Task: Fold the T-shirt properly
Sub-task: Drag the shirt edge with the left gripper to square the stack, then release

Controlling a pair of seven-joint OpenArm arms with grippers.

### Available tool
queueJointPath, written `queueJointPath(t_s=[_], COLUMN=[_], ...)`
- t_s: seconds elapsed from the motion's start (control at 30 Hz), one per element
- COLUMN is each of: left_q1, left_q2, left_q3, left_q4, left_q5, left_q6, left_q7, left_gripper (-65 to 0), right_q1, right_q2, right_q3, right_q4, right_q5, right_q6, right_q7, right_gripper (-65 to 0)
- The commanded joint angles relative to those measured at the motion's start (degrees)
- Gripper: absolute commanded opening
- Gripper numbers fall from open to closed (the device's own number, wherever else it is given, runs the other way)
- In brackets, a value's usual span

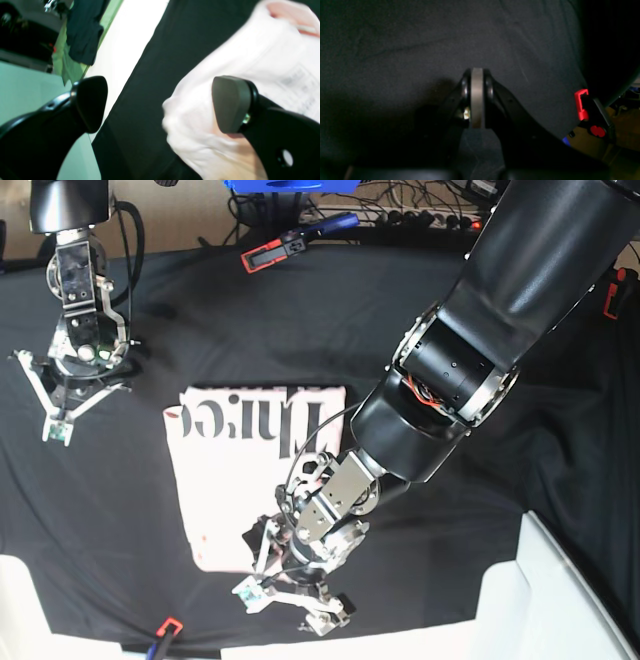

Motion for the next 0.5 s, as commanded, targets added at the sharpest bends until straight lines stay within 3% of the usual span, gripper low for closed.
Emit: queueJointPath(t_s=[0.0, 0.1, 0.47], left_q1=[-1.5, 0.1, 3.0], left_q2=[0.6, 0.6, 0.6], left_q3=[0.9, 4.1, 4.7], left_q4=[1.0, 1.0, 5.4], left_q5=[0.3, 0.3, -0.4], left_q6=[-0.9, -3.9, -3.9], left_q7=[-1.2, -1.0, -0.4], left_gripper=[-0.7, -1.2, -1.7], right_q1=[0.7, 0.7, 0.7], right_q2=[0.5, 0.5, 0.5], right_q3=[0.1, 0.1, 0.1], right_q4=[0.9, 1.0, 1.1], right_q5=[-0.8, -0.8, -0.8], right_q6=[-0.5, -0.5, -0.5], right_q7=[0.9, 0.9, -0.2], right_gripper=[-63.8, -63.8, -63.8])
